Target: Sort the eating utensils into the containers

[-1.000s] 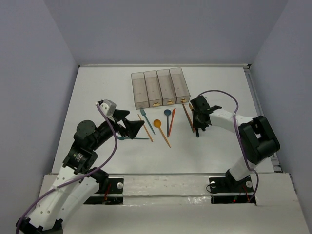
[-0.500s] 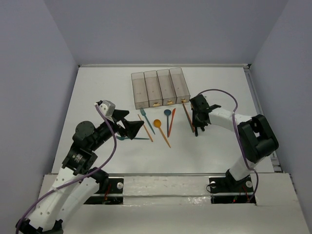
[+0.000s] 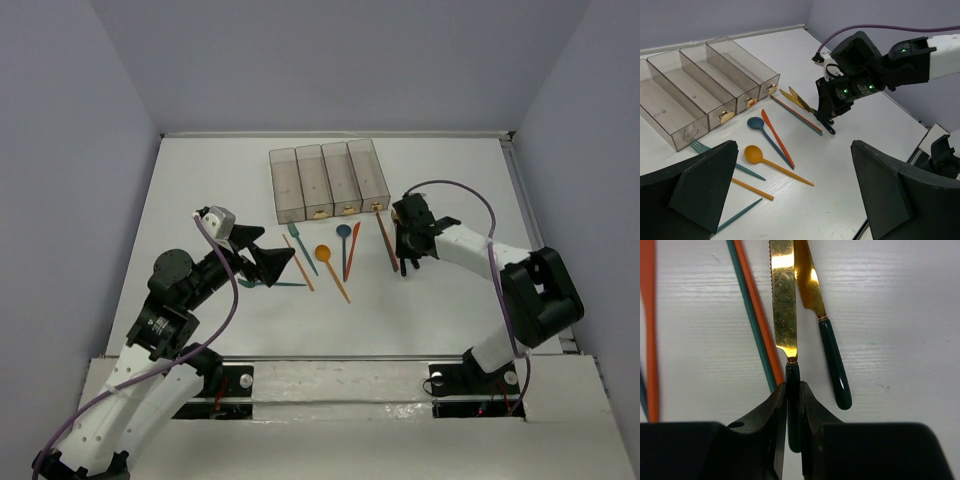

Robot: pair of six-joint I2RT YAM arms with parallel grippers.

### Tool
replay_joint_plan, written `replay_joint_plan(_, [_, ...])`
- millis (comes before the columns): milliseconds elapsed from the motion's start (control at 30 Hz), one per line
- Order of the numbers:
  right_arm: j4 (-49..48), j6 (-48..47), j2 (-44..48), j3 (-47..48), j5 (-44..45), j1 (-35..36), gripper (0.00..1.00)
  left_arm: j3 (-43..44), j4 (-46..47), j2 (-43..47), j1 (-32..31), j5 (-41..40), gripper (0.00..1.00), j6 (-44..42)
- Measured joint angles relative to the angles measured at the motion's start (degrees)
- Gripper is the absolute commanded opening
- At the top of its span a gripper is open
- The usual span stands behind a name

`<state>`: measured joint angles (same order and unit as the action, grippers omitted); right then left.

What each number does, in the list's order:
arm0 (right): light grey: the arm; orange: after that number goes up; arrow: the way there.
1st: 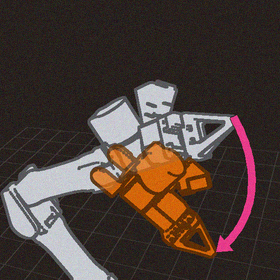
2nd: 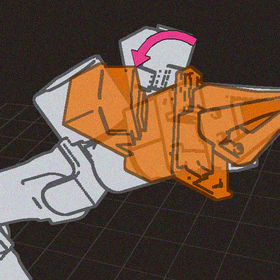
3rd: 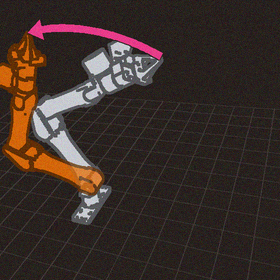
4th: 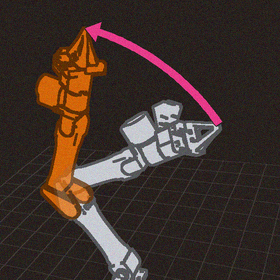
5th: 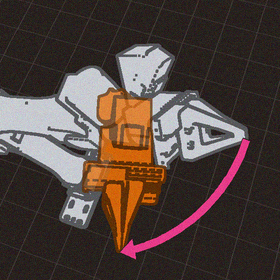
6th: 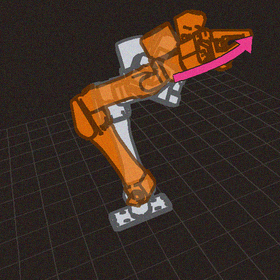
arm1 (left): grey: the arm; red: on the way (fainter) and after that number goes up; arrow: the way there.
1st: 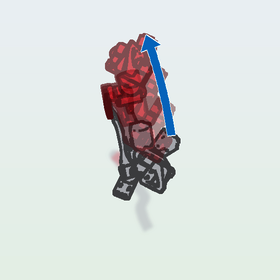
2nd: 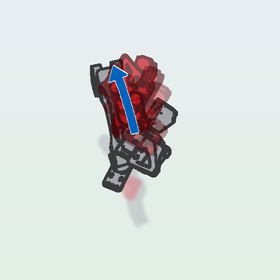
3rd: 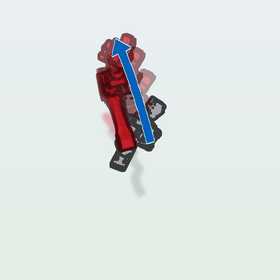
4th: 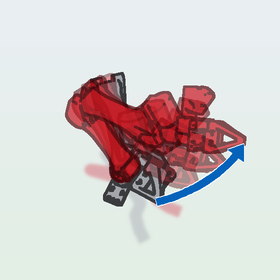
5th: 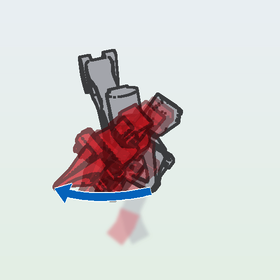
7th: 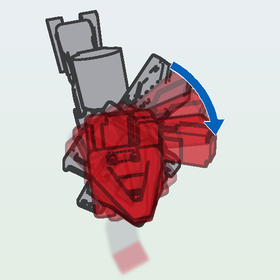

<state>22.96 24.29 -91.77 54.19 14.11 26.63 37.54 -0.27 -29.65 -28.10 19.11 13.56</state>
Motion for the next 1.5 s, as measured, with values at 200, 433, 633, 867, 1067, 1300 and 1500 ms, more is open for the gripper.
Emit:
replay_joint_plan(200, [-3.0, -1.4, 11.6, -3.4, -1.9, 0.1, 0.00, 0.0, 0.0, 0.0, 0.0, 0.0, 0.99, 0.0])
replay_joint_plan(433, [-5.5, -2.1, 15.7, -3.5, -4.3, 0.1, 0.00, 0.0, 0.0, -0.1, 0.0, 0.0, 0.99, 0.0])
replay_joint_plan(633, [-5.4, -2.5, 19.5, -3.5, -5.4, 0.1, 0.00, 0.0, 0.0, -0.1, 0.0, 0.0, 0.99, 0.0])
replay_joint_plan(867, [-5.4, -3.1, 21.2, -1.9, -7.3, 0.1, 0.00, 0.0, 0.0, -0.1, 0.0, 0.0, 0.99, 0.0])
replay_joint_plan(1067, [-6.4, -3.4, 15.1, 4.1, -10.5, 0.1, 0.00, 0.0, 0.0, -0.1, 0.0, -0.3, 0.99, 0.0])
replay_joint_plan(1300, [-11.4, -3.6, -3.1, 20.8, -15.8, 0.1, 0.00, 0.0, -0.4, 0.6, 0.3, -2.1, 0.99, 0.0])
replay_joint_plan(1500, [-14.4, -1.9, -14.8, 31.8, -19.3, 0.7, 0.00, 0.1, -0.5, 0.6, 0.5, -2.9, 0.99, 0.0])
